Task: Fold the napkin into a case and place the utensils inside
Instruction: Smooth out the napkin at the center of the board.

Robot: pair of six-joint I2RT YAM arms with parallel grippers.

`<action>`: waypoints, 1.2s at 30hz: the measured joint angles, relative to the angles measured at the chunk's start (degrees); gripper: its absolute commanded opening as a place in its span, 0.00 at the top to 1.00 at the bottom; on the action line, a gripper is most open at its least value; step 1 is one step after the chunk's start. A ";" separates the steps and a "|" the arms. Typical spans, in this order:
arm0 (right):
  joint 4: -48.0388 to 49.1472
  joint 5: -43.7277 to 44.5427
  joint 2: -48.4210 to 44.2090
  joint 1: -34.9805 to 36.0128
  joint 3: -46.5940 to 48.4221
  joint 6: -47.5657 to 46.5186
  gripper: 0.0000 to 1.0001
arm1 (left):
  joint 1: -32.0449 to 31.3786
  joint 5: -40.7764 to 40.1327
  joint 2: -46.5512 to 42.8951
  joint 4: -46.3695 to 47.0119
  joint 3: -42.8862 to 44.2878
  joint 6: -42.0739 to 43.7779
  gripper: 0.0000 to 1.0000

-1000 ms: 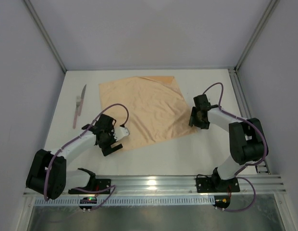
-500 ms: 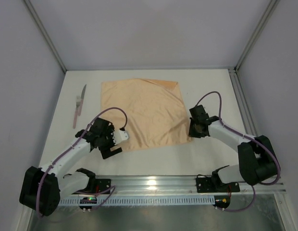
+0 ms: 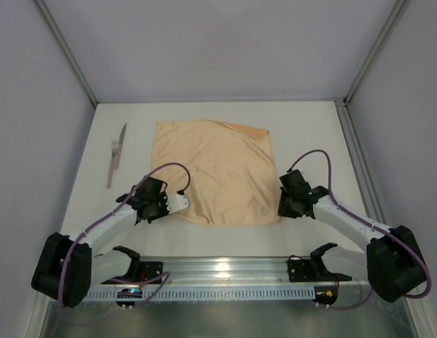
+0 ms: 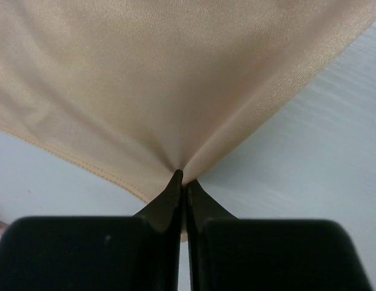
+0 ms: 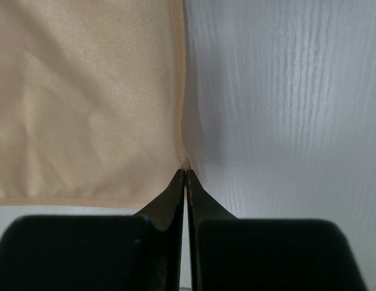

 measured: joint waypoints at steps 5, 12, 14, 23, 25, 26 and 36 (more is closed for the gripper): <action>-3.13 0.35 -4.68 6.29 -1.38 3.69 0.97 | 0.04 0.61 -8.24 -7.43 -2.95 1.40 0.96; -10.45 1.60 -15.43 14.32 -2.64 10.75 0.31 | 0.07 1.09 -17.09 -20.20 -3.32 4.39 0.23; -12.41 1.79 -16.96 14.88 -2.34 11.30 0.19 | 0.09 1.53 -16.55 -23.02 -2.64 4.63 0.18; -10.43 2.54 -3.85 6.99 22.97 1.14 0.40 | 2.91 7.04 -11.30 -32.83 21.57 3.45 0.10; -5.31 -2.21 3.37 0.76 27.69 -1.14 0.54 | 3.13 6.16 -8.70 -28.59 24.24 -0.46 0.22; -2.84 -3.76 7.93 -2.27 30.10 -2.25 0.58 | 3.13 5.31 -6.27 -26.23 25.27 -2.84 0.28; 3.89 -12.90 48.26 -8.02 53.16 -5.33 0.63 | 5.01 -9.64 28.52 -3.56 32.68 -20.00 0.39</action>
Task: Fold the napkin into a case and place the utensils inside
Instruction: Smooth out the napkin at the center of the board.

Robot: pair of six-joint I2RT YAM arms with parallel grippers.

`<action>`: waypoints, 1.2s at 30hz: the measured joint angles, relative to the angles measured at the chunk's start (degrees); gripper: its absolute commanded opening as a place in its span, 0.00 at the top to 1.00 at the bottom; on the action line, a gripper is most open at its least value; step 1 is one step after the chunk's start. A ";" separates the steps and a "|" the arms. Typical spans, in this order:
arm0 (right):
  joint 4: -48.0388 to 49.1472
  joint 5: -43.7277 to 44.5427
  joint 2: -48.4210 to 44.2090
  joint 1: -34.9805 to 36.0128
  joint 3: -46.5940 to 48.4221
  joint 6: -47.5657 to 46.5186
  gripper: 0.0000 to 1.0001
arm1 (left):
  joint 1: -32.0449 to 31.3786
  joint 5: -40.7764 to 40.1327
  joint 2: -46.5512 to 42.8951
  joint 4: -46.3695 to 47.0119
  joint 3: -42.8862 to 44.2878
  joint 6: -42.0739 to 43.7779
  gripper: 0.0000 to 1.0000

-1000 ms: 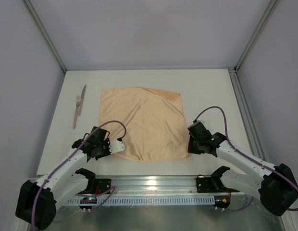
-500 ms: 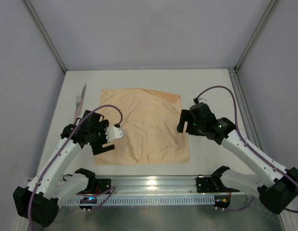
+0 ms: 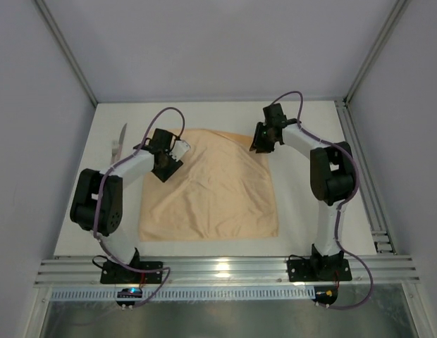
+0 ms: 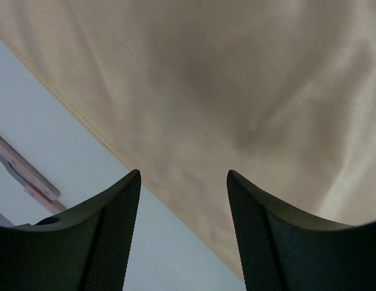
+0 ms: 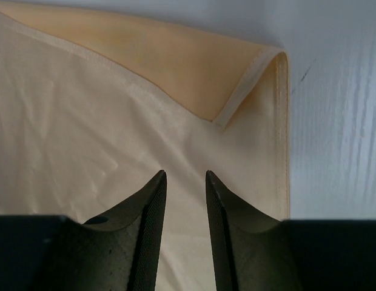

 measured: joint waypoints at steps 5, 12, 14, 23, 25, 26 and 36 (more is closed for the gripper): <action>1.90 -0.52 6.01 -1.05 4.28 1.95 0.62 | 0.79 -3.15 8.44 5.22 4.83 -2.67 0.39; 4.09 -0.11 8.55 -2.27 6.27 3.96 0.49 | 0.96 -3.96 10.73 8.66 5.29 -2.95 0.39; 4.44 -0.09 8.94 -2.32 6.27 4.48 0.45 | 0.96 -3.98 10.80 9.33 5.20 -2.95 0.39; 6.97 -0.98 10.54 -2.97 7.28 6.08 0.47 | 0.96 -3.91 11.15 10.75 5.20 -2.91 0.39; 8.00 -1.57 11.30 -3.28 7.96 6.86 0.49 | 0.96 -3.91 11.21 10.95 5.20 -2.91 0.39; 8.74 -1.73 11.52 -3.45 7.98 7.52 0.51 | 0.96 -3.91 11.21 11.04 5.20 -2.91 0.39; 15.98 -5.92 11.96 -6.27 8.00 16.79 0.54 | 0.96 -3.67 11.23 11.13 5.20 -2.60 0.39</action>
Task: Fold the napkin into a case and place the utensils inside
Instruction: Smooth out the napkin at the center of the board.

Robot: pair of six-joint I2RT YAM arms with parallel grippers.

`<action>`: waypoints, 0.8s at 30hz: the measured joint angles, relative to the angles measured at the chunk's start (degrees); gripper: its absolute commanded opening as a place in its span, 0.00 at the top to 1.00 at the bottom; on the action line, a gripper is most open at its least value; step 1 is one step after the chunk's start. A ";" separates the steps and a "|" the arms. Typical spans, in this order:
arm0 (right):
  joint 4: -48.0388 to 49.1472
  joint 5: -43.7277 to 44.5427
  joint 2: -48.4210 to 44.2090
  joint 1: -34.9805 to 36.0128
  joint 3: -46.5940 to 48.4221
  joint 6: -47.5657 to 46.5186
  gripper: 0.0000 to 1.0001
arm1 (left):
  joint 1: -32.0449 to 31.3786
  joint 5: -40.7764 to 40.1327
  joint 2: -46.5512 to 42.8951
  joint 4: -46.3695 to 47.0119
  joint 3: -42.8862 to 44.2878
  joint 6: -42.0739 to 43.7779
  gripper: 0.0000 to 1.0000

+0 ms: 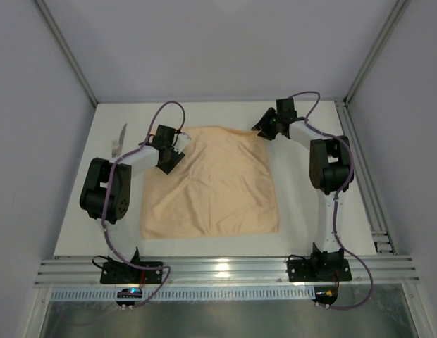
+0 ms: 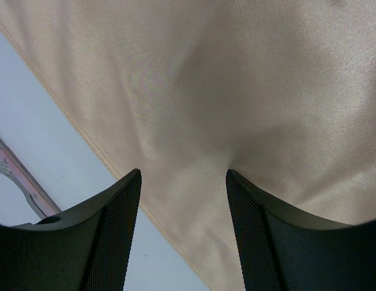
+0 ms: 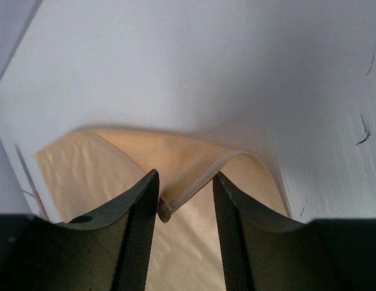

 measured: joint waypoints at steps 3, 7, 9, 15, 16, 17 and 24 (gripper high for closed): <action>1.20 -0.28 0.57 -0.66 1.38 2.38 0.53 | 0.00 0.02 0.00 0.00 0.00 0.15 0.39; 0.72 -0.28 5.57 -1.27 10.14 4.55 0.53 | 0.02 0.17 0.02 0.09 0.00 0.24 0.36; 0.13 -0.26 8.15 -1.53 14.34 4.55 0.53 | 0.04 0.31 -0.04 0.22 0.00 0.22 0.34; -5.77 2.34 8.11 -2.03 15.74 -1.60 0.47 | 0.24 3.26 -2.34 -1.49 0.02 -0.02 0.27; -6.38 2.95 7.08 -2.08 14.45 -2.86 0.46 | 0.26 3.74 -3.21 -2.23 0.02 -0.04 0.26; -7.58 4.15 4.98 -2.05 12.20 -4.96 0.44 | 0.28 4.37 -4.83 -3.32 0.02 -0.04 0.25; -12.57 13.35 -26.67 1.86 -17.79 -15.93 0.39 | 0.39 6.38 -24.96 -12.22 -1.25 1.99 0.23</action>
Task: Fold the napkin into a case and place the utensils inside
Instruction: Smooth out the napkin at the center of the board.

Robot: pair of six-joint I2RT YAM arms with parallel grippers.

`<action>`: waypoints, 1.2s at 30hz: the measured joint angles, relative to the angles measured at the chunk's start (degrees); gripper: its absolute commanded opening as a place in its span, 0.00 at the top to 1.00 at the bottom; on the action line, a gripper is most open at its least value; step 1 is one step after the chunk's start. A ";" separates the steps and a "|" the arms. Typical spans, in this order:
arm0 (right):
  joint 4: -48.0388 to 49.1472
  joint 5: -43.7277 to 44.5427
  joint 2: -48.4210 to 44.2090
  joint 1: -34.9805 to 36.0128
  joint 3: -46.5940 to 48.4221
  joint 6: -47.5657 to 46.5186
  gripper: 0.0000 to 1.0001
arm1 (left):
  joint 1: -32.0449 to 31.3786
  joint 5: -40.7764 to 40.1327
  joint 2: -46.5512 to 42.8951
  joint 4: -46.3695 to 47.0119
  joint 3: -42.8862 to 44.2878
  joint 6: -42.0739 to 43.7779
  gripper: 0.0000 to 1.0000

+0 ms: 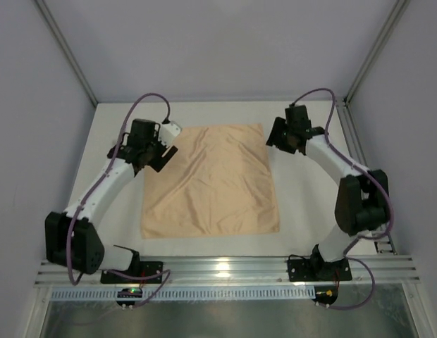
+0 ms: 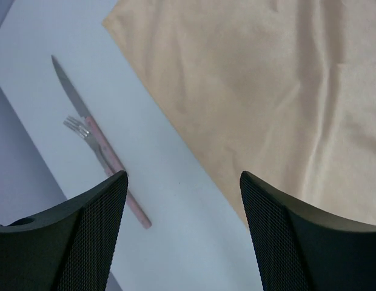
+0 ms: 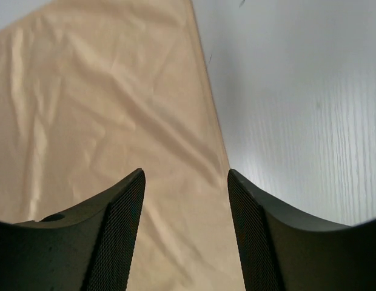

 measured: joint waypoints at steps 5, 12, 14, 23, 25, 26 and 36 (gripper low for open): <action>-0.59 2.49 -19.45 5.79 -19.58 -1.14 0.39 | 0.07 -1.75 -12.52 -5.29 -8.46 1.70 0.27; -6.54 5.88 -22.91 12.74 -33.88 0.94 0.39 | 0.57 -3.63 -15.72 -10.25 -24.98 1.55 0.31; -9.35 7.13 -26.10 14.60 -36.15 2.03 0.39 | 0.63 -2.60 -20.70 -13.35 -26.95 2.60 0.32; -12.24 7.82 -39.15 17.73 -42.10 6.86 0.43 | 0.61 2.51 -35.45 -24.72 -29.49 9.46 0.41; -12.44 7.58 -39.17 18.10 -44.04 7.63 0.46 | 0.55 4.68 -37.05 -27.67 -30.29 11.98 0.40; -12.48 7.37 -39.17 18.25 -44.87 8.00 0.48 | 0.22 5.55 -37.77 -28.57 -30.36 13.33 0.39; -10.29 5.09 -39.08 18.53 -47.82 9.22 0.61 | -7.26 5.33 -29.77 -27.91 -33.64 23.58 0.33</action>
